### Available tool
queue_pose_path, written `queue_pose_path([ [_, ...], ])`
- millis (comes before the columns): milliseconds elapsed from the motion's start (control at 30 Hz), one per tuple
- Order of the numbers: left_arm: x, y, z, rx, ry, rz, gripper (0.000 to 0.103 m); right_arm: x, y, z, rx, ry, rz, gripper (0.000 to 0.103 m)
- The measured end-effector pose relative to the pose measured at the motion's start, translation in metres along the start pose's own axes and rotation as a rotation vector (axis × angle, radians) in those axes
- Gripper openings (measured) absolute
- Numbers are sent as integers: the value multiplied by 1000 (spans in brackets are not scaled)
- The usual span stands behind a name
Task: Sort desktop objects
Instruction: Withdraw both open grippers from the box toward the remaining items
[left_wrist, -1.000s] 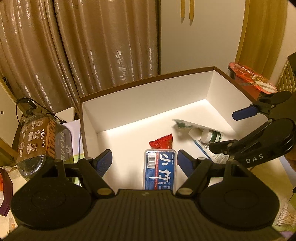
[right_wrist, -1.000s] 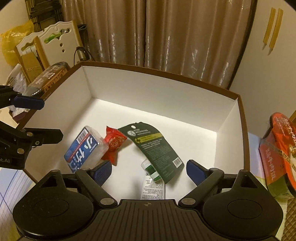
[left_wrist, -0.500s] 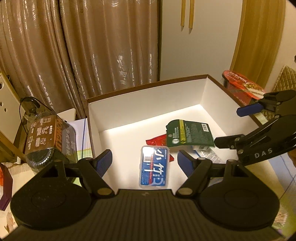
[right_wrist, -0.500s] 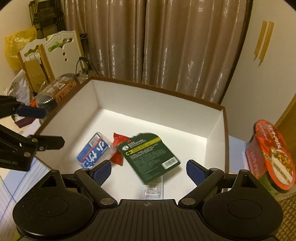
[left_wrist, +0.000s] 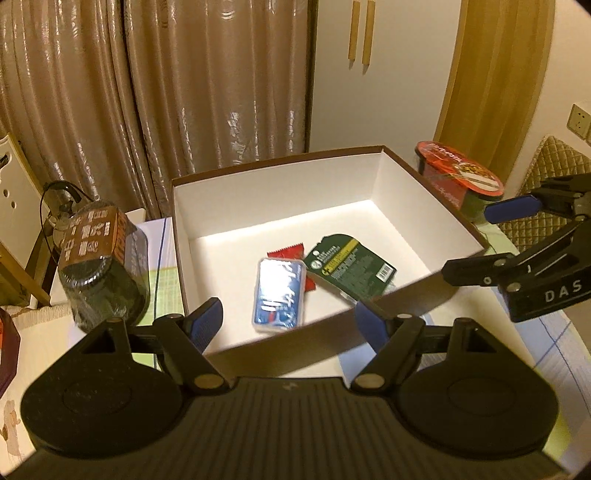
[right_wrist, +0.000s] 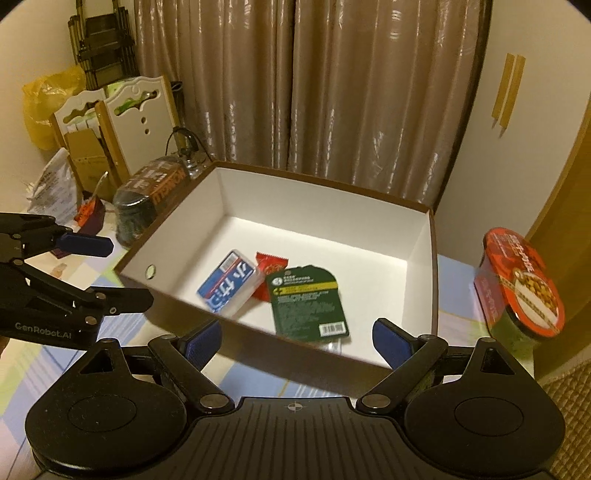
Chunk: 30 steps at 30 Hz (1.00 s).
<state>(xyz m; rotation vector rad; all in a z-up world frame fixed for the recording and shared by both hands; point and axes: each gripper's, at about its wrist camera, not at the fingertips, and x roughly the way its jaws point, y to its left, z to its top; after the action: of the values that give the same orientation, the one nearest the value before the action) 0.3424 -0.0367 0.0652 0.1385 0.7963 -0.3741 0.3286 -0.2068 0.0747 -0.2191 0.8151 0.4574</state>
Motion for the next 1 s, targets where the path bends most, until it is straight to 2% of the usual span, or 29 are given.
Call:
queue_pose_path([
  [267, -28, -10, -23, -2, -11, -6, 79, -35, 11, -38, 13, 7, -9, 91],
  [467, -49, -19, -51, 9, -13, -20, 80, -60, 8, -85, 62, 33, -39, 91],
  [600, -53, -31, -79, 18, 18, -35, 81, -71, 5, -118, 103, 61, -57, 91],
  [833, -55, -51, -125, 11, 80, -73, 88, -89, 8, -161, 149, 87, -84, 91],
  [1000, -57, -64, -156, -1, 106, -75, 95, -92, 16, -185, 111, 112, -103, 91],
])
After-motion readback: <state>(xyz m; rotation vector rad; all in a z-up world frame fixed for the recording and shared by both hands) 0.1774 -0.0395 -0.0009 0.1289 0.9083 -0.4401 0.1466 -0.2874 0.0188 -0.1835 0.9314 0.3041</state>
